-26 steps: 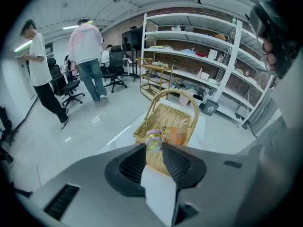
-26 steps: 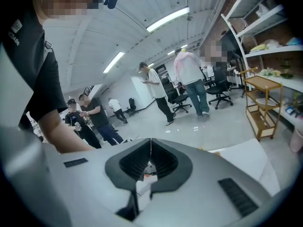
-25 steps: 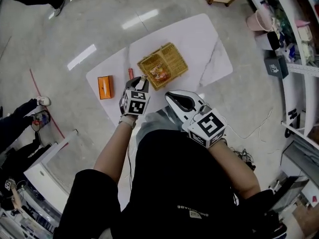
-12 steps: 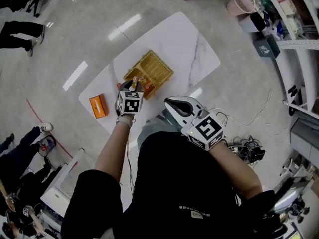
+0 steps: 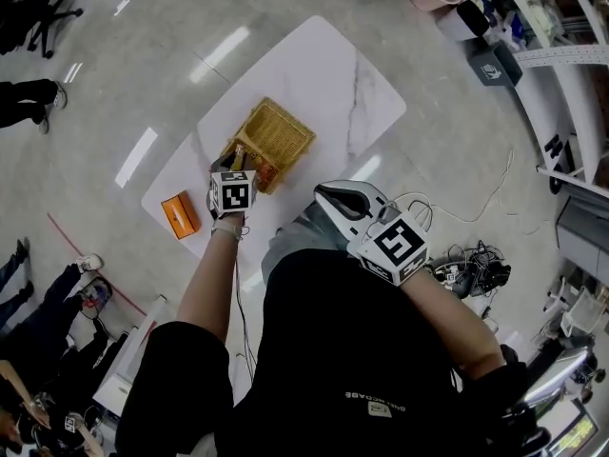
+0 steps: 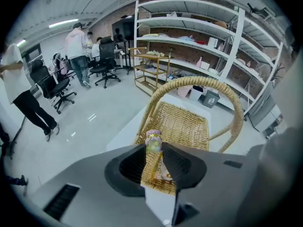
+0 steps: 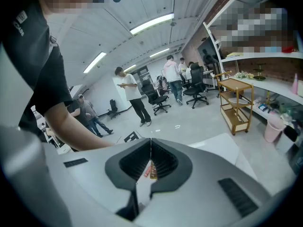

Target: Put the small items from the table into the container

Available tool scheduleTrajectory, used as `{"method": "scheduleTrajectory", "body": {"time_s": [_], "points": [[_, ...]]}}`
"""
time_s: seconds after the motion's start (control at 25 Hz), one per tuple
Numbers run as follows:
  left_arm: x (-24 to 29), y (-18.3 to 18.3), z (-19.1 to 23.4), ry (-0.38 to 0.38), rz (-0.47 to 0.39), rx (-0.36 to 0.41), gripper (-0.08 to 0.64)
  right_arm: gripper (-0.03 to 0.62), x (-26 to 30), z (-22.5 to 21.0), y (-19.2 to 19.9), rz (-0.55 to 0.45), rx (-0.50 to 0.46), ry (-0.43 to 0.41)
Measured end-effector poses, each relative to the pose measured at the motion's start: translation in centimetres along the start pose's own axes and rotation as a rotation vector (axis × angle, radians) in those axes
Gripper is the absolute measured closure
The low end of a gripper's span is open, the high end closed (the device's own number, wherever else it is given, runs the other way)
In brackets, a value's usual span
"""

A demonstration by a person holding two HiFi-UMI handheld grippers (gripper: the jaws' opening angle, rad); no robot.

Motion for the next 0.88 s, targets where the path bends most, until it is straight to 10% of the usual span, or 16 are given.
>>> {"method": "scheduleTrajectory", "body": {"time_s": [0.88], "points": [[-2.2,1.3,-0.8,-0.001,-0.045,-0.022,0.446,0.581,-0.5,1.2,0.4,-0.008,-0.025,-0.023]]}}
Point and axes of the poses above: the fingertips, and each gripper's own axes: x forward along the fingers, z to its left, y out of its underside, the point moved 9 cm from there along -x, backward along the fingers, and after that the axes turned 6 degrees about z, right-handed, at the moved point
